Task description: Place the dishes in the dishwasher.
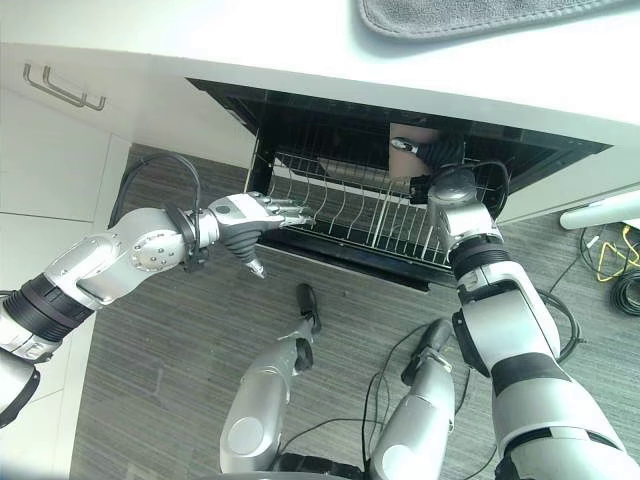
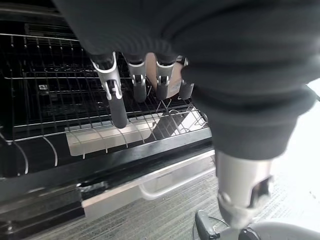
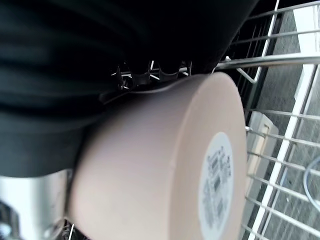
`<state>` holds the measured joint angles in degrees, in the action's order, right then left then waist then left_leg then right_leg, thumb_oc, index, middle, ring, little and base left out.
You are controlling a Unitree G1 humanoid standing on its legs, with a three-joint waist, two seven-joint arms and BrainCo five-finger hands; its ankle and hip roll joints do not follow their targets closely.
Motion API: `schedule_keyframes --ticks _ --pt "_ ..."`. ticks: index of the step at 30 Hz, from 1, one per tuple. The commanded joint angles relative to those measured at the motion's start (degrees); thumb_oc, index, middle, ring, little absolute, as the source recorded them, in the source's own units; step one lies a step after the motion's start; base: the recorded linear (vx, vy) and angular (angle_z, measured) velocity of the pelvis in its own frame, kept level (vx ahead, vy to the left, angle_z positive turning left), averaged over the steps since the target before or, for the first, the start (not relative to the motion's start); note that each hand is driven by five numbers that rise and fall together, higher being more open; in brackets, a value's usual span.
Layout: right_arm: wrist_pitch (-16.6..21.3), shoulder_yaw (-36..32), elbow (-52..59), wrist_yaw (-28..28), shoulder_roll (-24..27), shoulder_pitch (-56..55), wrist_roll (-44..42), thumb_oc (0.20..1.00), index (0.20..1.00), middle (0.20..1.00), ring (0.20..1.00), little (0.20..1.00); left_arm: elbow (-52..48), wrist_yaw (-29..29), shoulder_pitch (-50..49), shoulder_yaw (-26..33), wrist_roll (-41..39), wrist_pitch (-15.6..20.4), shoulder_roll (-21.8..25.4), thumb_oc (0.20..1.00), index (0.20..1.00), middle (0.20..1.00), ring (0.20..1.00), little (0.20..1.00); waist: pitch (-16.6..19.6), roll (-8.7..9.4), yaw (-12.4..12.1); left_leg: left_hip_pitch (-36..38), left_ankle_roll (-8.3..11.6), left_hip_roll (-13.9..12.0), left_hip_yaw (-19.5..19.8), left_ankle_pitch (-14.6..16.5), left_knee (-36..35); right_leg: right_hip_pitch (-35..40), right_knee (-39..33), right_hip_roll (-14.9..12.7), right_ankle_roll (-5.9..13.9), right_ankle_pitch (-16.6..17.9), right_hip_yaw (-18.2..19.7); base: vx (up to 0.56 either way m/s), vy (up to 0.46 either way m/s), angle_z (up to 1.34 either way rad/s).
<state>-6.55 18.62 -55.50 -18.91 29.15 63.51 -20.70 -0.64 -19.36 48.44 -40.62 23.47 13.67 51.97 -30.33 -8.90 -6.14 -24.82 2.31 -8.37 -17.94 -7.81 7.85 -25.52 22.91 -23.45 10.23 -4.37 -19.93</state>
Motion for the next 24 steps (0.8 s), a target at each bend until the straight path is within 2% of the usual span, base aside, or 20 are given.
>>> schedule_keyframes --ticks 1,3,6,9,11,12,14,16,17,19,24 --pt "-4.01 -0.45 -4.96 -9.16 5.08 -1.98 9.99 1.000 1.000 1.000 1.000 1.000 -2.23 1.58 1.68 1.22 -3.70 1.25 0.89 1.000 1.000 1.000 1.000 1.000 0.53 -1.33 -0.71 0.61 3.51 -1.02 -0.63 5.89 1.71 -0.15 -1.18 0.54 1.49 1.94 -0.56 0.00 0.000 0.00" --pt "-5.75 0.49 -4.96 -11.81 5.97 -1.65 11.97 1.000 1.000 1.000 1.000 1.000 -2.03 2.01 1.46 1.17 -3.63 1.48 1.10 1.000 1.000 1.000 1.000 1.000 0.53 -1.31 -0.70 0.37 3.53 -1.03 -0.58 5.91 1.86 -0.33 -1.19 0.66 1.51 2.01 -0.50 0.00 0.000 0.00" --pt "-8.05 1.72 -5.52 -18.75 7.16 -1.00 18.24 1.000 1.000 1.000 1.000 1.000 -1.98 2.91 0.68 1.09 -3.12 1.93 1.06 1.000 1.000 1.000 1.000 1.000 0.53 -1.53 -0.75 0.11 3.40 -0.94 -0.47 5.91 1.82 -0.70 -1.28 0.92 1.59 2.04 -0.25 0.00 0.000 0.00" --pt "-13.80 2.44 -6.47 -28.58 7.64 -0.07 25.71 1.000 1.000 1.000 1.000 1.000 -0.78 4.37 -0.27 0.88 -1.60 3.36 0.40 1.000 1.000 1.000 1.000 1.000 0.53 -1.91 -0.99 -0.13 3.29 -0.78 -0.39 5.97 1.80 -0.94 -1.32 1.00 1.70 2.13 -0.23 0.00 0.003 -0.02" --pt "-18.97 3.59 -7.32 -35.56 8.10 0.24 29.53 1.000 1.000 1.000 1.000 1.000 -0.24 5.46 -1.12 0.67 -0.41 3.75 -0.37 1.000 1.000 1.000 1.000 1.000 0.53 -2.19 -1.08 -0.15 3.22 -0.66 -0.22 5.90 1.69 -0.98 -1.37 1.13 1.79 2.13 -0.17 0.00 0.000 0.00" --pt "-22.69 4.62 -8.23 -41.18 8.60 0.43 31.89 1.000 1.000 1.000 1.000 1.000 0.29 6.78 -2.20 0.44 0.84 4.53 -0.98 1.000 1.000 1.000 1.000 1.000 0.53 -2.46 -1.27 -0.15 3.12 -0.54 -0.16 5.94 1.64 -0.97 -1.47 1.18 1.87 2.08 -0.19 0.00 0.000 0.00" --pt "-23.62 5.84 -9.55 -46.86 9.32 0.63 29.53 1.000 1.000 1.000 1.000 1.000 1.01 8.60 -3.57 0.10 2.49 5.81 -1.39 1.000 1.000 1.000 1.000 1.000 0.53 -2.90 -1.54 -0.31 3.06 -0.37 0.09 5.98 1.63 -1.02 -1.59 1.23 1.98 2.06 -0.25 0.00 0.000 0.00" --pt "-23.78 5.96 -10.87 -52.40 10.02 0.36 27.89 1.000 1.000 1.000 1.000 1.000 1.17 10.21 -5.52 0.15 4.19 7.02 -1.44 1.000 1.000 1.000 1.000 1.000 0.53 -3.32 -1.95 -0.30 3.00 -0.10 0.24 5.90 1.32 -0.86 -1.91 1.33 2.09 2.09 -0.42 0.00 0.000 0.00" --pt "-23.46 6.08 -11.22 -53.23 10.14 0.27 27.30 1.000 1.000 1.000 1.000 1.000 1.40 10.73 -5.89 0.11 4.61 7.42 -1.45 1.000 1.000 1.000 1.000 1.000 0.53 -3.40 -2.00 -0.31 2.98 -0.05 0.30 5.91 1.29 -0.82 -1.98 1.34 2.11 2.09 -0.48 0.00 0.000 0.00" --pt "-21.16 6.10 -12.54 -56.50 11.29 0.04 25.03 1.000 1.000 1.000 1.000 1.000 1.82 12.51 -6.82 -0.27 5.52 8.66 -1.02 1.000 1.000 1.000 1.000 1.000 0.53 -3.67 -2.29 -0.57 2.93 0.17 0.68 6.07 1.32 -0.85 -2.12 1.38 2.20 1.96 -0.66 0.00 0.000 0.00" --pt "-14.73 6.84 -15.33 -55.78 10.92 1.13 21.08 1.000 1.000 1.000 1.000 1.000 0.84 15.91 -7.30 -2.84 7.09 8.08 -0.61 1.000 1.000 1.000 1.000 1.000 0.53 -4.16 -2.99 -0.95 2.62 0.32 1.03 6.32 1.17 -1.00 -2.40 1.46 2.03 1.88 -0.85 0.00 -0.004 0.01"
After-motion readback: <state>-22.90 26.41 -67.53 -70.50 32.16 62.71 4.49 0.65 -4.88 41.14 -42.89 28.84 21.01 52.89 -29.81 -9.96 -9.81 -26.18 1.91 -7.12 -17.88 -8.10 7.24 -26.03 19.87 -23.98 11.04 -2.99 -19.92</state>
